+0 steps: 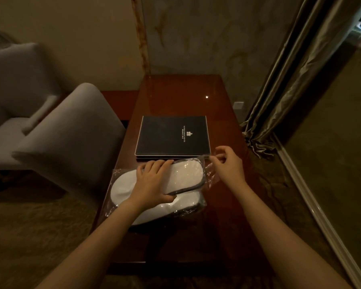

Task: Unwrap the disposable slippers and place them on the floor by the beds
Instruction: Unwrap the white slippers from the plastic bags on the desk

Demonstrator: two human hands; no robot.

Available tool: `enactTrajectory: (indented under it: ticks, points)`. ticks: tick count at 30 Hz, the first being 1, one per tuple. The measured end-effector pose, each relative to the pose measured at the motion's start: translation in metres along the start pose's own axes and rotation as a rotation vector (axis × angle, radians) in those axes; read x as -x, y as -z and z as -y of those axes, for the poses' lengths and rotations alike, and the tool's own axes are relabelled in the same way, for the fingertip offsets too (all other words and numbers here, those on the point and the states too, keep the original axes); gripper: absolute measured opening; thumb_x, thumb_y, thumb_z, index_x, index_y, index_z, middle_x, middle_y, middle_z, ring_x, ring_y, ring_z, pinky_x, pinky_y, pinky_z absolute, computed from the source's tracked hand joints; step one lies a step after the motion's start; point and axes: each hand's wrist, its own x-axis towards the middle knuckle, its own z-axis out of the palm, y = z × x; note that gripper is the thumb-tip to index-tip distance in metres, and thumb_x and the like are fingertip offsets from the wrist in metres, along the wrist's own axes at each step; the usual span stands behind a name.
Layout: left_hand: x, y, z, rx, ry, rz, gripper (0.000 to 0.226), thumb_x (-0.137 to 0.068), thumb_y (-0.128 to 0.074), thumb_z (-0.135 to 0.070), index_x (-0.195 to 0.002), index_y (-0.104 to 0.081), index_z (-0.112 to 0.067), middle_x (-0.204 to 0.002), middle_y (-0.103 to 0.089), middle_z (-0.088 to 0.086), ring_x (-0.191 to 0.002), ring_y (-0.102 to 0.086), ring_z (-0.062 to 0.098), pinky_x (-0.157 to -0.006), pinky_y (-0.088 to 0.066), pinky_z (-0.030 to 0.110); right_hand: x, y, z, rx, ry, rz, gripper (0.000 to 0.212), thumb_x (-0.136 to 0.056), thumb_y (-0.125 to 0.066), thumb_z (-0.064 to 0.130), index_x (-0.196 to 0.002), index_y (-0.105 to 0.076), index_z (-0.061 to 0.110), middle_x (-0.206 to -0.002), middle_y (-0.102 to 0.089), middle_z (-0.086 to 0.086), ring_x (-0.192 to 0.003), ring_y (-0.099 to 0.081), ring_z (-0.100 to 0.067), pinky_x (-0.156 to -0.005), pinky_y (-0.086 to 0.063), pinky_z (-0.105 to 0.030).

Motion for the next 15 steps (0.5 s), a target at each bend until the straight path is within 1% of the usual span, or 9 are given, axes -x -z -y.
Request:
enactTrajectory:
  ticks: [2, 4, 5, 7, 9, 10, 13, 15]
  points:
    - [-0.001, 0.0, 0.003, -0.011, 0.033, -0.015, 0.1, -0.058, -0.07, -0.058, -0.142, -0.024, -0.03, -0.141, -0.037, -0.004, -0.129, -0.031, 0.02, -0.11, -0.018, 0.043, 0.007, -0.001, 0.008, 0.01, 0.08, 0.088, 0.024, -0.084, -0.065, 0.025, -0.105, -0.055, 0.022, -0.086, -0.055, 0.019, -0.075, -0.054, 0.005, -0.055, -0.041, -0.007]
    - [-0.001, 0.0, 0.004, -0.05, 0.035, -0.041, 0.1, -0.057, -0.069, -0.059, -0.142, -0.025, -0.03, -0.14, -0.04, -0.003, -0.127, -0.033, 0.02, -0.109, -0.02, 0.043, 0.013, -0.003, 0.015, 0.036, 0.113, 0.216, 0.02, -0.081, -0.068, 0.025, -0.098, -0.056, 0.022, -0.087, -0.056, 0.016, -0.079, -0.057, -0.001, -0.062, -0.046, -0.011]
    - [-0.002, 0.0, 0.004, -0.073, 0.032, -0.051, 0.1, -0.056, -0.068, -0.06, -0.141, -0.026, -0.029, -0.139, -0.041, -0.002, -0.127, -0.034, 0.021, -0.108, -0.021, 0.043, 0.015, -0.003, 0.018, 0.05, 0.106, 0.238, 0.02, -0.08, -0.069, 0.023, -0.096, -0.056, 0.021, -0.088, -0.057, 0.012, -0.08, -0.058, -0.004, -0.066, -0.049, -0.014]
    - [-0.004, -0.001, 0.002, -0.114, 0.028, -0.075, 0.099, -0.056, -0.067, -0.062, -0.141, -0.027, -0.029, -0.137, -0.043, -0.002, -0.125, -0.037, 0.022, -0.107, -0.023, 0.044, 0.018, -0.004, 0.021, 0.087, 0.083, 0.189, 0.02, -0.079, -0.07, 0.021, -0.092, -0.055, 0.019, -0.09, -0.056, 0.007, -0.079, -0.056, -0.007, -0.067, -0.051, -0.02]
    - [-0.006, -0.002, 0.001, -0.146, 0.041, -0.091, 0.099, -0.056, -0.067, -0.062, -0.14, -0.028, -0.029, -0.137, -0.043, -0.002, -0.125, -0.037, 0.022, -0.107, -0.024, 0.045, 0.021, -0.006, 0.024, 0.113, 0.059, 0.146, 0.019, -0.08, -0.07, 0.021, -0.086, -0.053, 0.02, -0.086, -0.055, 0.007, -0.075, -0.056, -0.007, -0.064, -0.05, -0.02]
    - [-0.006, -0.002, 0.001, -0.159, 0.05, -0.088, 0.099, -0.057, -0.068, -0.062, -0.14, -0.027, -0.03, -0.138, -0.042, -0.002, -0.126, -0.037, 0.022, -0.107, -0.023, 0.045, 0.023, -0.006, 0.024, 0.109, 0.048, 0.142, 0.018, -0.08, -0.069, 0.02, -0.084, -0.052, 0.021, -0.082, -0.054, 0.008, -0.073, -0.056, -0.007, -0.06, -0.048, -0.018]
    - [-0.006, -0.001, 0.002, -0.196, 0.073, -0.057, 0.099, -0.059, -0.067, -0.062, -0.142, -0.023, -0.03, -0.141, -0.039, -0.002, -0.128, -0.034, 0.023, -0.11, -0.021, 0.047, 0.025, -0.008, 0.025, 0.141, 0.042, 0.162, 0.016, -0.083, -0.065, 0.015, -0.077, -0.052, 0.022, -0.074, -0.053, 0.009, -0.065, -0.051, -0.003, -0.053, -0.034, -0.011]
    - [-0.003, -0.002, 0.003, -0.217, 0.083, -0.047, 0.1, -0.059, -0.067, -0.061, -0.143, -0.022, -0.029, -0.141, -0.039, -0.001, -0.129, -0.033, 0.023, -0.11, -0.02, 0.046, 0.026, -0.008, 0.029, 0.136, 0.05, 0.213, 0.016, -0.085, -0.062, 0.014, -0.077, -0.051, 0.022, -0.075, -0.052, 0.01, -0.066, -0.048, 0.0, -0.054, -0.033, -0.01]
